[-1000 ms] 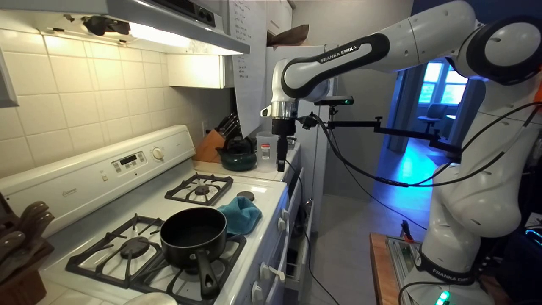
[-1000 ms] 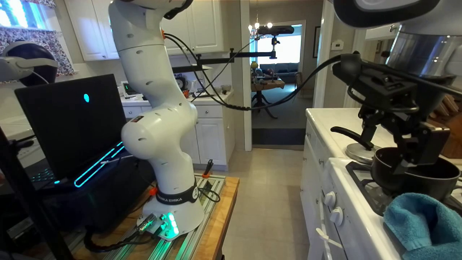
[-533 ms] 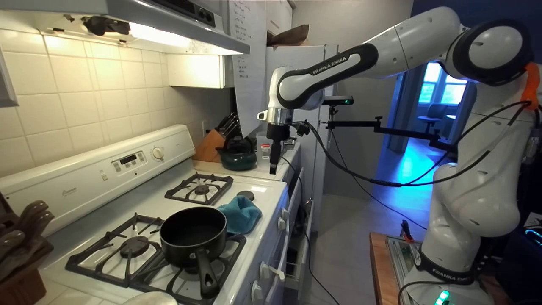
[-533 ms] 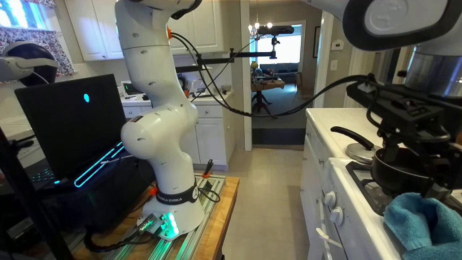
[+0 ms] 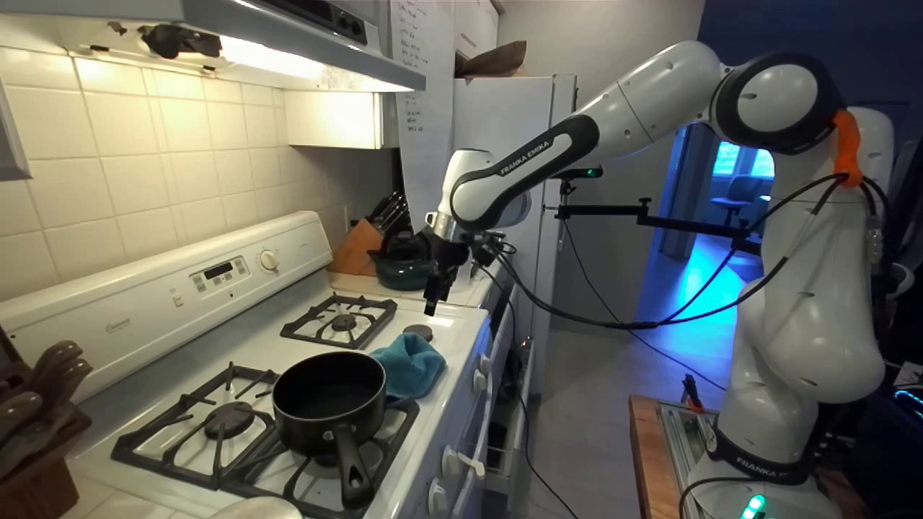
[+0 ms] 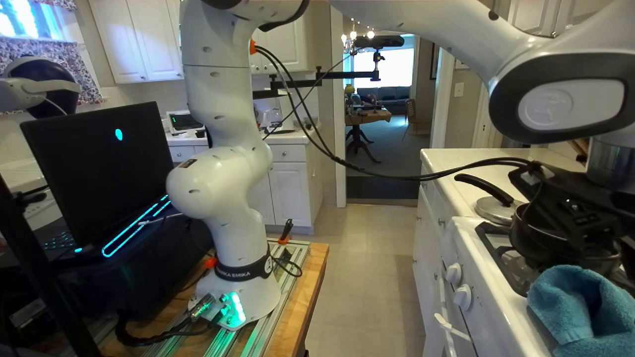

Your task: Pick up the blue towel and clean the right bottom plate of the stove

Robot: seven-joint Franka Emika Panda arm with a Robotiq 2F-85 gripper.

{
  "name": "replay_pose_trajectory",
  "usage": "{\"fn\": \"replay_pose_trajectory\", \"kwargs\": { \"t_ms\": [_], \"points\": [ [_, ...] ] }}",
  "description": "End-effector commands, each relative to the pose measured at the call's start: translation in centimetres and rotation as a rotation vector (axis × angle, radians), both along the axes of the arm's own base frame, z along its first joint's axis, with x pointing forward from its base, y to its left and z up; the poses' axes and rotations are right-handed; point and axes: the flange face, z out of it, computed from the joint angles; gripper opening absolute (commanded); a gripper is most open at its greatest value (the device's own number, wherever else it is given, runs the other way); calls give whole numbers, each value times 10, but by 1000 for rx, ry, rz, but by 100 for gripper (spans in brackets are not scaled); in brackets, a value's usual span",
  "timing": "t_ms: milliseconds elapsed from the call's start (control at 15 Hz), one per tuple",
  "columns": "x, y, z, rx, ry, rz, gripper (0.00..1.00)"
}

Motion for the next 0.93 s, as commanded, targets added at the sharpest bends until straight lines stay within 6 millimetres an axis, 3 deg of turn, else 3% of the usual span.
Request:
{"fn": "replay_pose_trajectory", "kwargs": {
  "t_ms": [0,467,867],
  "points": [
    [16,9,-19,39,-48,-157,100],
    [24,35,-39,201,-76,-278,100],
    [28,36,-48,238,-102,-343,100]
  ]
}}
